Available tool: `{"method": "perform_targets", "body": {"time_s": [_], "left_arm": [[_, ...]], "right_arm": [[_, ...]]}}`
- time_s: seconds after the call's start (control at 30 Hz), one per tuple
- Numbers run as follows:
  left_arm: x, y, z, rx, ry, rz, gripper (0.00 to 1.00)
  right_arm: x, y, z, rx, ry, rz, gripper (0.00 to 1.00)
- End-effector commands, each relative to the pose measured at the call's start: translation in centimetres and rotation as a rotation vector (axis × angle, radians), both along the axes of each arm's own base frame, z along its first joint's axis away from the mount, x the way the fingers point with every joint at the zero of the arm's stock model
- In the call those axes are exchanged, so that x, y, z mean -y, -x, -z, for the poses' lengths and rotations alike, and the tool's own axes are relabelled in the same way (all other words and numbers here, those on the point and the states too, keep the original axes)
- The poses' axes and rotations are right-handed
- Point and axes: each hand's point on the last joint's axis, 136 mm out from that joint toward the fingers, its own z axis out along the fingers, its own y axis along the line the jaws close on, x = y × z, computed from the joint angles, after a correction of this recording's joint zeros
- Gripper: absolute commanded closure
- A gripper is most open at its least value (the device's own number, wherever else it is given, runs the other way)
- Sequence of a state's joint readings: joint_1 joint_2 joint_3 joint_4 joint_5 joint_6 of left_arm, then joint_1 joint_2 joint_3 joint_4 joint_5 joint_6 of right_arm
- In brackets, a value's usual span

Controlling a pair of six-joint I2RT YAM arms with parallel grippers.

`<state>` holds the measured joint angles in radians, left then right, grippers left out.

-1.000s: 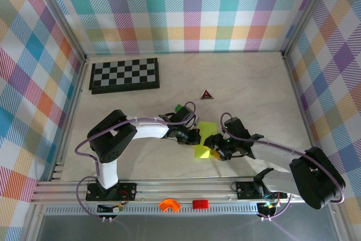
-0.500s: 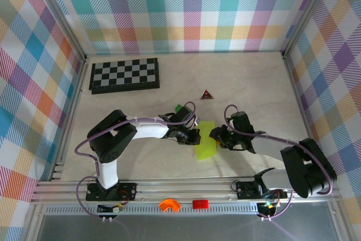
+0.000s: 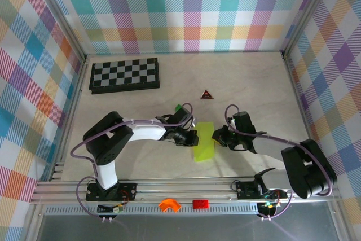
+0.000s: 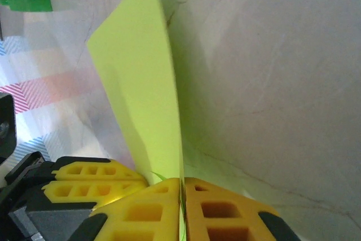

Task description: Fold a paper plane with a square sheet of paper (pick it up from the middle)

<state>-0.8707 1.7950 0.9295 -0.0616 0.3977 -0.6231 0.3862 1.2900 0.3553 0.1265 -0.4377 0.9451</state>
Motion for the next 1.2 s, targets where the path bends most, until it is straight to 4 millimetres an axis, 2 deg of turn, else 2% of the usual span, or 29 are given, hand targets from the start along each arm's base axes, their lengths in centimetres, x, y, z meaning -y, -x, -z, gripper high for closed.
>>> {"method": "perform_targets", "body": {"time_s": [0.0, 0.13, 0.37, 0.43, 0.6, 0.7, 0.8, 0.93, 1.17], "left_arm": [[0.4, -0.5, -3.9, 0.102, 0.081, -0.025, 0.86], [-1.3, -1.5, -6.1, 0.207, 0.079, -0.098, 0.8], [-7.5, -4.1, -7.2, 0.316, 0.001, -0.299, 0.81], [-8.8, -4.6, -7.3, 0.311, 0.002, -0.351, 0.81], [-11.7, -5.3, -7.1, 0.3, 0.002, -0.46, 0.81], [-12.9, -5.5, -7.0, 0.299, 0.001, -0.506, 0.81], [-14.0, -5.6, -6.9, 0.296, -0.006, -0.542, 0.81], [-15.5, -5.7, -6.8, 0.295, -0.019, -0.596, 0.81], [-19.6, -5.3, -7.0, 0.328, -0.089, -0.723, 0.81]], "right_arm": [[-0.2, -0.2, -2.1, 0.076, 0.003, -0.055, 0.9], [0.3, -0.2, -3.8, 0.121, 0.062, -0.076, 0.9], [1.2, 1.1, -5.8, 0.179, 0.53, -0.268, 0.91], [2.2, 1.1, -6.1, 0.167, 0.676, -0.303, 0.92], [6.5, 0.3, -7.3, 0.131, 0.982, -0.279, 0.92], [8.6, -0.2, -8.7, 0.122, 1.118, -0.238, 0.92], [9.5, -0.9, -9.6, 0.129, 1.196, -0.216, 0.92], [9.6, -1.7, -9.7, 0.12, 1.275, -0.216, 0.91], [6.5, -2.7, -7.2, 0.078, 1.411, -0.344, 0.9]]}}
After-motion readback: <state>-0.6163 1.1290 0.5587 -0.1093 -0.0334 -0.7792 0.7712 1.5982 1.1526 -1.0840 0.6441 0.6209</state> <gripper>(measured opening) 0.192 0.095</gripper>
